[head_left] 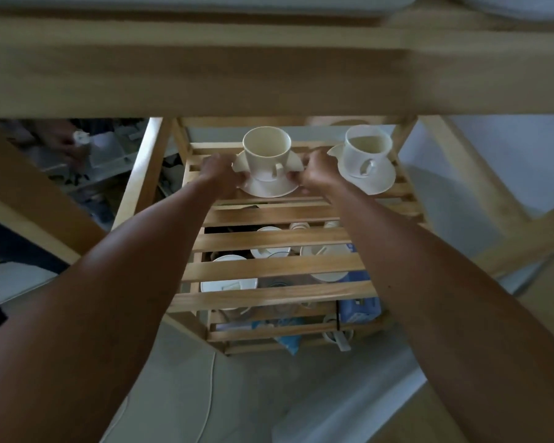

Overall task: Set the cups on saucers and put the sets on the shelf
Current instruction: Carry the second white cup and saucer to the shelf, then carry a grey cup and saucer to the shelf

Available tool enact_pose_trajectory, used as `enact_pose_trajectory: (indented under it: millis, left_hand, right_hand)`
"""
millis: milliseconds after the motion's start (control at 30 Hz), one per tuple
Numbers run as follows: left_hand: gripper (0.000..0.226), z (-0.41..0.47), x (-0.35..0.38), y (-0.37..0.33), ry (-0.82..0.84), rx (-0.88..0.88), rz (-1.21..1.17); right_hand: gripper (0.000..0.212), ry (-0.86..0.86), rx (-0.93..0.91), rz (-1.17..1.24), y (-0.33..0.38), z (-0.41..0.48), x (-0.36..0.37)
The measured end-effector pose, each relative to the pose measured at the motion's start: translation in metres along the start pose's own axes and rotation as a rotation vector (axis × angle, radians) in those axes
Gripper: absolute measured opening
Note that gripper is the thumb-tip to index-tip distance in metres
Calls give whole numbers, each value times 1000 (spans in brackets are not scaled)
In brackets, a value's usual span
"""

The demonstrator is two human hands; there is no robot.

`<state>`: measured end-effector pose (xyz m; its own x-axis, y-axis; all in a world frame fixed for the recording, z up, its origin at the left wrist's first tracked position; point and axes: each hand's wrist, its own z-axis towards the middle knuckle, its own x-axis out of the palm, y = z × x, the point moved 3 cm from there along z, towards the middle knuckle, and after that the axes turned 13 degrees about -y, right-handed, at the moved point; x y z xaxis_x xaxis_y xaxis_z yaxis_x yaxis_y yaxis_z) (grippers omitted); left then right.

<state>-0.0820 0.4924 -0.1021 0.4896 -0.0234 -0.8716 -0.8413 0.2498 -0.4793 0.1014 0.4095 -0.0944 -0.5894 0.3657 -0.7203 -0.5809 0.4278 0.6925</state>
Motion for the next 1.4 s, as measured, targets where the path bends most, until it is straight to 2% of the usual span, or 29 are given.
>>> enact_pose_trajectory:
  millis: [133, 200, 300, 433, 633, 767, 900, 1067, 1200, 1400]
  left_hand:
    - [59, -13, -10, -1, -39, -81, -81]
    - [71, -23, -18, -2, -49, -139, -163]
    - [75, -46, -33, -7, -46, -174, -208]
    - [78, -85, -55, -23, -34, -112, -168]
    - [80, -157, -93, -81, -6, 103, -194]
    - [79, -211, -110, -128, 4, 205, -275]
    - [78, -260, -116, -169, 76, 309, -248]
    - [77, -319, -104, -214, 173, 409, -308]
    - [76, -356, -81, -242, 282, 472, -310]
    - [64, -386, -37, -252, 352, 512, -314]
  right_hand:
    - [52, 45, -70, -62, -1, -14, -14]
    - [63, 44, -113, -98, -3, -26, -26]
    - [87, 62, -124, -134, -8, -51, -46]
    - [98, 67, -131, -146, -13, -94, -80]
    - [104, 36, -167, -156, -15, -174, -149]
    - [102, 11, -149, -130, -24, -229, -202]
    - [93, -84, -167, -116, -41, -280, -256]
    - [95, -153, -64, -141, -79, -337, -311]
    - [99, -195, 45, -156, -113, -376, -338]
    - [88, -256, 189, -151, -165, -414, -345]
